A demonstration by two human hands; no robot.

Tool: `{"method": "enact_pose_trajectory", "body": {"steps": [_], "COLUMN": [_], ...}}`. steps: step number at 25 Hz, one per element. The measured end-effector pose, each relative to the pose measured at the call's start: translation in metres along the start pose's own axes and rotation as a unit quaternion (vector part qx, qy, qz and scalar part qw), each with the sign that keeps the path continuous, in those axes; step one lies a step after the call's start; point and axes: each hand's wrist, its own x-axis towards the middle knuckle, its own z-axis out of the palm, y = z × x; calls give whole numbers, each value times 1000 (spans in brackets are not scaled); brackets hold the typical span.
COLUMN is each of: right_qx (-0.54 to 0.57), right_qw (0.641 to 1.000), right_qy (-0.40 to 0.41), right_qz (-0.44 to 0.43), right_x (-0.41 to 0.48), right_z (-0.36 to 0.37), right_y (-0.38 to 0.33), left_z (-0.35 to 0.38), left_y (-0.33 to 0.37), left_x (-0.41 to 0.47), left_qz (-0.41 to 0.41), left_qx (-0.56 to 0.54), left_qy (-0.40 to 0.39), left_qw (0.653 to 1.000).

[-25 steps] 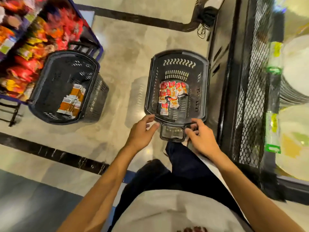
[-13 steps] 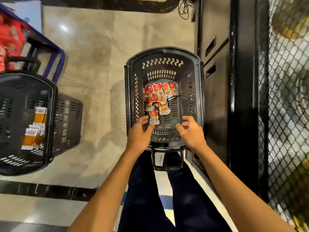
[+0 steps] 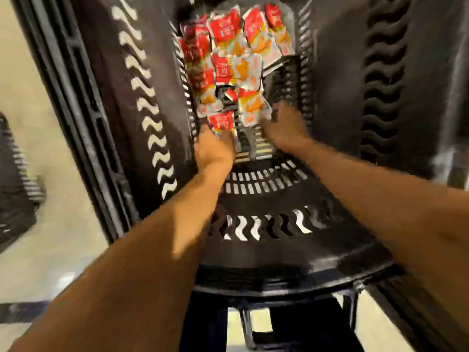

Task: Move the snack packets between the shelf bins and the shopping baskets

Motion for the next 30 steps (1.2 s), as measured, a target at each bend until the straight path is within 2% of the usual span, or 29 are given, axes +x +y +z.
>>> {"method": "enact_pose_trajectory", "body": {"steps": [4, 9, 12, 14, 17, 19, 21, 23, 26, 28, 30], "right_qx": [35, 34, 158, 218, 210, 179, 173, 229, 296, 268, 246], "right_qw": [998, 995, 984, 973, 966, 961, 956, 950, 943, 955, 966], "right_qy": [45, 91, 74, 39, -21, -14, 33, 92, 134, 122, 81], "right_qz": [19, 9, 30, 61, 151, 212, 232, 192, 75, 13, -1], "right_x": [65, 107, 111, 107, 96, 86, 71, 59, 72, 98, 129], "right_z": [46, 68, 68, 64, 44, 29, 17, 8, -14, -34, -47], "right_y": [9, 13, 11, 12, 13, 21, 28, 24, -1, -25, -47], "left_z": [57, 83, 88, 85, 72, 60, 46, 34, 28, 30, 39], "left_y": [-28, -35, -39, -37, -25, -9, 12, 27, 43, 50, 51], "left_x": [41, 62, 70, 71, 60, 51, 49, 56, 78, 93, 103], "left_qz": [-53, -57, -28, -33, -36, -17, 17, 51, 56, 24, -20], "left_qx": [-19, 50, 23, -4, -34, -72, -88, -87, -110, -111, -106], "left_qy": [-18, 33, 45, 39, 68, 108, 154, 172, 170, 158, 127], "left_qw": [998, 997, 998, 999, 996, 991, 984, 980, 978, 981, 986]}}
